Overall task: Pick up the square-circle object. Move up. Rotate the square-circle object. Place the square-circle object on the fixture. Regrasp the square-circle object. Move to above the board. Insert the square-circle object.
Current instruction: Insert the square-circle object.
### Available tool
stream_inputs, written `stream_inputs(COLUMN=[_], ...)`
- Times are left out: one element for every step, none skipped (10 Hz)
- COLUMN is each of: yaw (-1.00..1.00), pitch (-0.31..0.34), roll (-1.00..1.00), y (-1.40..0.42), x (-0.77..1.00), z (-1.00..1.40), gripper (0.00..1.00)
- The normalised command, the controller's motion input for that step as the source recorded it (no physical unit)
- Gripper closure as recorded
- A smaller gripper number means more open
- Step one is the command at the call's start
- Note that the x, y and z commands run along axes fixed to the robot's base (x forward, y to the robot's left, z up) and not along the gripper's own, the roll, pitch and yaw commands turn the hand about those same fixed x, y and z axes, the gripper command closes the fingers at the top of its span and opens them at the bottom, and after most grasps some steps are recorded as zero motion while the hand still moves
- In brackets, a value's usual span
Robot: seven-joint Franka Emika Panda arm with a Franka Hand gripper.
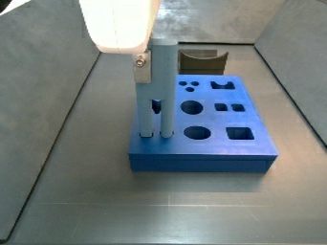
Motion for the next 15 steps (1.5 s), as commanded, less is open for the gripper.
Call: stream_inputs(yaw=[-0.07, -0.14, -0.22, -0.17, -0.15, -0.07, -0.01, -0.02, -0.04, -0.09, -0.17, -0.19, -0.21, -0.14, -0.07], pitch=[-0.169, -0.206, -0.109, -0.146, -0.114, -0.146, -0.149, -0.143, -0.003, 0.026, 0.243, 0.360, 0.329, 0.114, 0.000], roll=[0.02, 0.21, 0.19, 0.14, 0.19, 0.17, 0.17, 0.29, 0.34, 0.30, 0.37, 0.39, 0.35, 0.03, 0.00], y=[0.00, -0.05, 0.00, 0.00, 0.00, 0.00, -0.09, -0.23, -0.28, -0.28, -0.33, -0.30, -0.27, -0.12, 0.00], x=[-0.08, -0.21, -0.28, -0.27, -0.29, -0.14, 0.00, 0.00, 0.12, 0.29, 0.49, 0.58, 0.50, 0.38, 0.16], z=[-0.38, -0.56, -0.37, -0.32, -0.29, -0.34, -0.46, -0.59, -0.59, -0.51, -0.53, -0.67, -0.65, -0.44, -0.21], gripper=[1.00, 1.00, 1.00, 1.00, 1.00, 1.00, 1.00, 1.00, 1.00, 1.00, 1.00, 1.00, 1.00, 1.00, 1.00])
